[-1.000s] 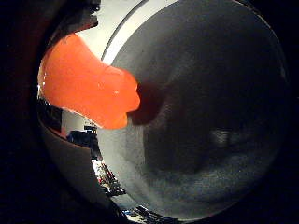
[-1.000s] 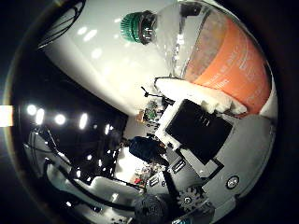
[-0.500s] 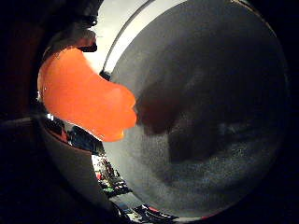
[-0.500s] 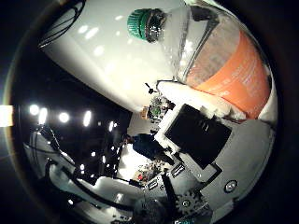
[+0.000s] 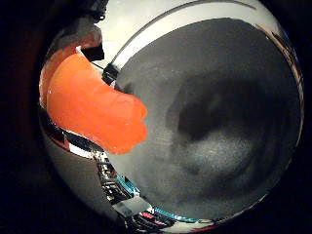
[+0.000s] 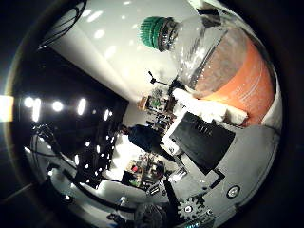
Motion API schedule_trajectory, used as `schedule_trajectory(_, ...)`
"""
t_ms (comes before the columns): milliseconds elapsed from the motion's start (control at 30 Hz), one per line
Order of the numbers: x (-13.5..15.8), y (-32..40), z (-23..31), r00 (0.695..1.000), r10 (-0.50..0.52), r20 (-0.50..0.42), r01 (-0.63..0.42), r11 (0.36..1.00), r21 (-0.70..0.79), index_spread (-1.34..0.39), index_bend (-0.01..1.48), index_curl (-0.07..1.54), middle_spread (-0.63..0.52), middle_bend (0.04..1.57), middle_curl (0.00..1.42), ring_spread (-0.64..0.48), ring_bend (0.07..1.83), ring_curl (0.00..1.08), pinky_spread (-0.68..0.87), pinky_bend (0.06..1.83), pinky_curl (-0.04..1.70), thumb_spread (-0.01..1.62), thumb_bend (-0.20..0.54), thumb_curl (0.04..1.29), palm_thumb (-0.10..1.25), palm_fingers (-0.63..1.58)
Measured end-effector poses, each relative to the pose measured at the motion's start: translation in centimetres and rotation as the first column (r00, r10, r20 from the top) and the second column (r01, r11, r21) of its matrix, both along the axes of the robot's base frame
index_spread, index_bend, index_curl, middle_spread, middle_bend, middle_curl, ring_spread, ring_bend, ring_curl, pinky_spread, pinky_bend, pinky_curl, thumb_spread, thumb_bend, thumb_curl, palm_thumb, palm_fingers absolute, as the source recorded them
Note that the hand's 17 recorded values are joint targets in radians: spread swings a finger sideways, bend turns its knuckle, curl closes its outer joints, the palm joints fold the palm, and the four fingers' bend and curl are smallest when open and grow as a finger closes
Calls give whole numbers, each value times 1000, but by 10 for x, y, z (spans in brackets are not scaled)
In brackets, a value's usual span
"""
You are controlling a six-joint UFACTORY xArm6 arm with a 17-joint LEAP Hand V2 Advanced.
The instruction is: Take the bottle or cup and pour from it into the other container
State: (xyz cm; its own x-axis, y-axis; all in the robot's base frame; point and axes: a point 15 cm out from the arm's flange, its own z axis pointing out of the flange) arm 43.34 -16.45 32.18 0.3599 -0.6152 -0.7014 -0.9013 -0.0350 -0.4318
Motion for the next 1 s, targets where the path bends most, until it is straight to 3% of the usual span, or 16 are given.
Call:
schedule_trajectory(233,3,49,40,1000,25,-13,-27,981,-194,-212,1176,949,-134,1377,869,-269,1325,896,-207,1345,791,268,-16,943,1169,1037)
schedule_trajectory(567,2,114,72,998,29,-60,-53,891,-451,-213,1155,951,-136,1359,880,-272,1295,924,-221,1272,878,229,-16,970,1171,1057)
schedule_trajectory(767,2,159,69,992,51,-116,-111,793,-599,-213,1153,953,-137,1349,888,-275,1282,937,-228,1236,916,210,-17,974,1167,1064)
schedule_trajectory(1000,3,206,55,981,91,-169,-188,629,-755,-215,1158,959,-139,1346,895,-280,1275,955,-237,1208,954,190,-17,975,1160,1068)
